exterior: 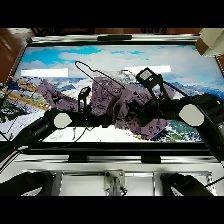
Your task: Fold the shirts.
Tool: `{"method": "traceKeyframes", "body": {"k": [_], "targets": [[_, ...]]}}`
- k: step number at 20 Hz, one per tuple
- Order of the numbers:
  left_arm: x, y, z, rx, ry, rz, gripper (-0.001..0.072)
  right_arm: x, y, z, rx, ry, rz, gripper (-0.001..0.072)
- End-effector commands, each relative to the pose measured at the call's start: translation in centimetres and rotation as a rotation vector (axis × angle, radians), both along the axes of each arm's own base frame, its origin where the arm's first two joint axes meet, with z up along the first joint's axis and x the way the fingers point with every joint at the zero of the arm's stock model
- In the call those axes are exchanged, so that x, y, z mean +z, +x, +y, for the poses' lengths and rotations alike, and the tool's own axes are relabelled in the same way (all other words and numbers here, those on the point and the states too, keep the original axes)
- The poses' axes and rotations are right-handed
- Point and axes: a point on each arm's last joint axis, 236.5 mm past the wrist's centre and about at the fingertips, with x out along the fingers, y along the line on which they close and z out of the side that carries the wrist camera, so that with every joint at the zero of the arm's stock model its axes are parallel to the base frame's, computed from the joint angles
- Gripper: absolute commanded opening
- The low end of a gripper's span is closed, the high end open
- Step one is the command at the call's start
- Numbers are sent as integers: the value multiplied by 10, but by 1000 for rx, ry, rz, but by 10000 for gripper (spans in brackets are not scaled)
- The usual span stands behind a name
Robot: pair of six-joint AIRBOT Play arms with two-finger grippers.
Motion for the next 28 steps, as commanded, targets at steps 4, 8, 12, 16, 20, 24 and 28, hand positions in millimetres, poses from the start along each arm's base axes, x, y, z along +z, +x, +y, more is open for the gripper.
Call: {"method": "traceKeyframes", "body": {"k": [4,8,12,16,20,24,28], "targets": [[0,29,6,77,-21,-51,502,-1,-10,8,14,34,45,73],[0,30,7,78,-19,-49,153,-3,-13,7,19,25,57,73],[-2,34,13,91,-14,-42,52,-5,-17,5,23,14,73,73],[-11,36,59,102,99,1,51,-8,-21,3,26,3,93,73],[-2,51,134,154,201,0,51,-6,-31,14,86,32,112,73],[39,87,185,242,202,-75,51,-8,-58,25,202,49,187,73],[72,102,209,247,220,-141,52,-12,-66,21,255,17,199,73]]}}
